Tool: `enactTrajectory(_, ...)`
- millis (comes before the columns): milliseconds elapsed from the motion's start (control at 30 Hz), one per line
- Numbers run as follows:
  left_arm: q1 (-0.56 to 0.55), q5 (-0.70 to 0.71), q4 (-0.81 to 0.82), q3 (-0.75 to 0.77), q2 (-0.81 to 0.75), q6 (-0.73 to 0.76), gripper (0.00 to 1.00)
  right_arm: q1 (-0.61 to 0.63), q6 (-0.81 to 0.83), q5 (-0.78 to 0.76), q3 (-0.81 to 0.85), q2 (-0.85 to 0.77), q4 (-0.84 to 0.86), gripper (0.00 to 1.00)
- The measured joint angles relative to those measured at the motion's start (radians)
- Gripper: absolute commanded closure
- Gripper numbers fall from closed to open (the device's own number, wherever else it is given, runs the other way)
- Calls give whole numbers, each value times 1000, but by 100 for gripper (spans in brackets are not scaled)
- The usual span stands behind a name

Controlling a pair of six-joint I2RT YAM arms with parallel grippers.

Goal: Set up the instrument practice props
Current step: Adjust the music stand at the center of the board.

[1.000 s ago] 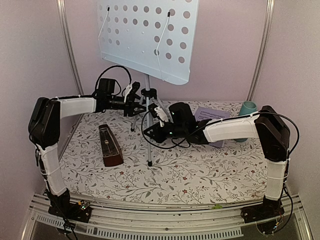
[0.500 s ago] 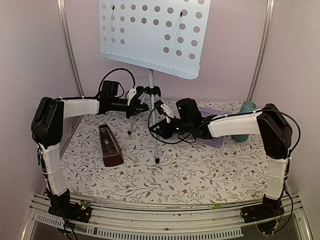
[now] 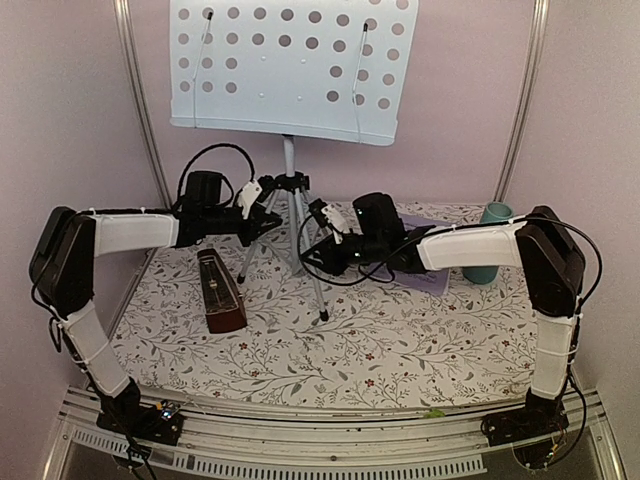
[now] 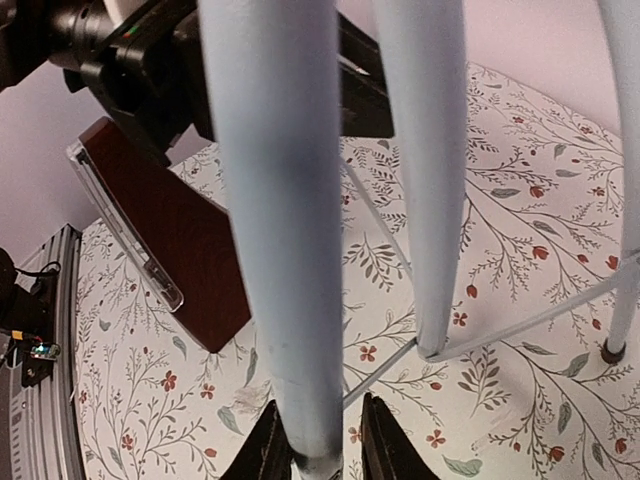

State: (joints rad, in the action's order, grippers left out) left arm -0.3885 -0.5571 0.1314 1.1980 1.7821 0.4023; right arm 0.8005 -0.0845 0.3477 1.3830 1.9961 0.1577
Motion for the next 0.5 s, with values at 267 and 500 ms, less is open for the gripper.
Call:
enactTrajectory(267,-25,173,105,-138,-84,-126,100,-7,21,-100,32,0,-56,71)
enactTrajectory(500,-71,298,165,-182,-103,-185,100,-12,34,-161,40,0,-73,66)
